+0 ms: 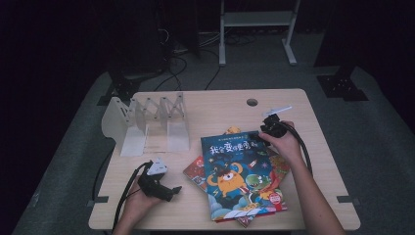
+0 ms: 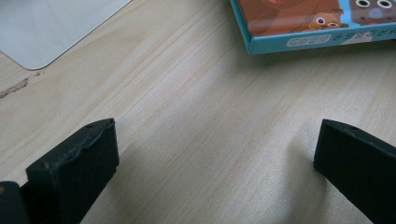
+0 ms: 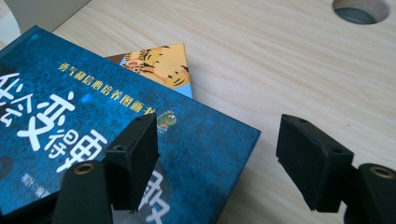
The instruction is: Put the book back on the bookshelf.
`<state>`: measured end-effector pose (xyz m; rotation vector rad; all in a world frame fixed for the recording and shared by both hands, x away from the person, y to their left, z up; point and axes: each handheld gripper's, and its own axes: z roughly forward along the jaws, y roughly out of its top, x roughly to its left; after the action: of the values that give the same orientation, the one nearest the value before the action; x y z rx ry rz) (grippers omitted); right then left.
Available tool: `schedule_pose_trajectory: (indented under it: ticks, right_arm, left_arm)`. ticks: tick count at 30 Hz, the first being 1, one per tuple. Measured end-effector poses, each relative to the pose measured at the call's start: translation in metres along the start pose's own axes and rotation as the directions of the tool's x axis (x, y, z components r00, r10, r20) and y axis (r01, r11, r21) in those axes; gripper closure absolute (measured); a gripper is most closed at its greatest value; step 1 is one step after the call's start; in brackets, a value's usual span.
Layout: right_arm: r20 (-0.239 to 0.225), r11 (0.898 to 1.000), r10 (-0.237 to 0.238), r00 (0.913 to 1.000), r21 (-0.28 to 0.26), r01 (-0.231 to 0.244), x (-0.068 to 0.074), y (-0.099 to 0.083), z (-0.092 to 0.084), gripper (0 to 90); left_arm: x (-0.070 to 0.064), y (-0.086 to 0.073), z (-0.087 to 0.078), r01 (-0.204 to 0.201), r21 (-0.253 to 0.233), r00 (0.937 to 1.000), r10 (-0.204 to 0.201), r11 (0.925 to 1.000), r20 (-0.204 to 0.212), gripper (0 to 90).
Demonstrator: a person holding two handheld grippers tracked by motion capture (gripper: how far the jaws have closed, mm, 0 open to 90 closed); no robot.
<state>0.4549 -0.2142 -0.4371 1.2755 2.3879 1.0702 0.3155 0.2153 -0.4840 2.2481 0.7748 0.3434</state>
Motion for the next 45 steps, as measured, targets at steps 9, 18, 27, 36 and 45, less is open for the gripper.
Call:
schedule_pose_trajectory:
  ticks: [9,18,27,36,45]
  right_arm:
    - [-0.034,1.000,0.012,0.9993,0.024,-0.011,0.000,0.002,0.012,27.8]
    - [-0.058,1.000,0.022,0.9981,0.023,-0.020,-0.003,0.002,0.015,27.9]
    - [-0.082,1.000,-0.013,0.9966,0.028,0.015,0.008,0.007,0.020,28.0]
    - [-0.083,0.995,-0.084,0.9930,0.037,0.088,0.032,0.017,0.028,31.2]
    - [-0.104,0.992,-0.111,0.9883,0.046,0.116,0.048,0.025,0.038,31.5]
  left_arm:
    - [0.000,0.000,0.000,0.000,0.000,1.0000,0.000,1.0000,0.000,0.0]
    - [0.000,0.000,0.000,-0.001,0.000,1.0000,0.001,1.0000,0.000,0.0]
    - [0.000,0.000,0.000,0.000,0.000,1.0000,0.000,1.0000,0.000,0.0]
    - [0.000,0.000,0.000,-0.001,-0.001,1.0000,0.001,1.0000,0.000,0.0]
    - [0.000,0.000,0.000,-0.001,-0.001,1.0000,0.001,1.0000,0.000,0.0]
